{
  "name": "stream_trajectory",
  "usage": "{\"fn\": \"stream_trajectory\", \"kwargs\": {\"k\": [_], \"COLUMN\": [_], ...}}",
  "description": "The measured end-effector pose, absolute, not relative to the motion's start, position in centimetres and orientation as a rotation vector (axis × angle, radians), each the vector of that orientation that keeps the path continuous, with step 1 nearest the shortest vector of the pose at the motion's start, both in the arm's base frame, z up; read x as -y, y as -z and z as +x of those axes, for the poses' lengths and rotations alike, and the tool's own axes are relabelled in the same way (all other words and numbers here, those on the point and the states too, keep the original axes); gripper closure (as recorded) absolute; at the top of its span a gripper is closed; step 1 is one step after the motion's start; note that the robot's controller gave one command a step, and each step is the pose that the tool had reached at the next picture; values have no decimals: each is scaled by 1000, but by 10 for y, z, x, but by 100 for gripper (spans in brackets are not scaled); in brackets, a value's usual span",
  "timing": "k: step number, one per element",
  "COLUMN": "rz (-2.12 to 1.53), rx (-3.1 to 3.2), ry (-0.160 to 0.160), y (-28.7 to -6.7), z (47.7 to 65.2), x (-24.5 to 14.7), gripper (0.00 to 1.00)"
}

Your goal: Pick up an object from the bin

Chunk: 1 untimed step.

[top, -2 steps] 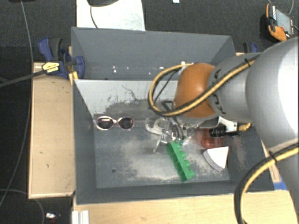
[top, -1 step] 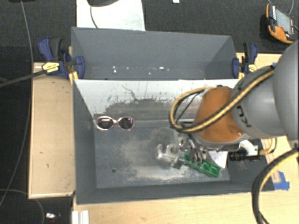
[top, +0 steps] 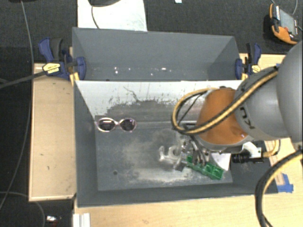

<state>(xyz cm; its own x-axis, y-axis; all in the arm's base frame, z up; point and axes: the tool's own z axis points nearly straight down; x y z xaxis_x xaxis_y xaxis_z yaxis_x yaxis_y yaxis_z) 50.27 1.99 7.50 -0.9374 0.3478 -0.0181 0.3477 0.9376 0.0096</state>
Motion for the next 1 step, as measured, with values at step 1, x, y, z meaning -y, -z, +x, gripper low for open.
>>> {"fn": "stream_trajectory", "kwargs": {"k": [1], "rz": [552], "rx": [-3074], "ry": [-11], "y": [-80], "z": [502], "x": [-20], "gripper": [100]}}
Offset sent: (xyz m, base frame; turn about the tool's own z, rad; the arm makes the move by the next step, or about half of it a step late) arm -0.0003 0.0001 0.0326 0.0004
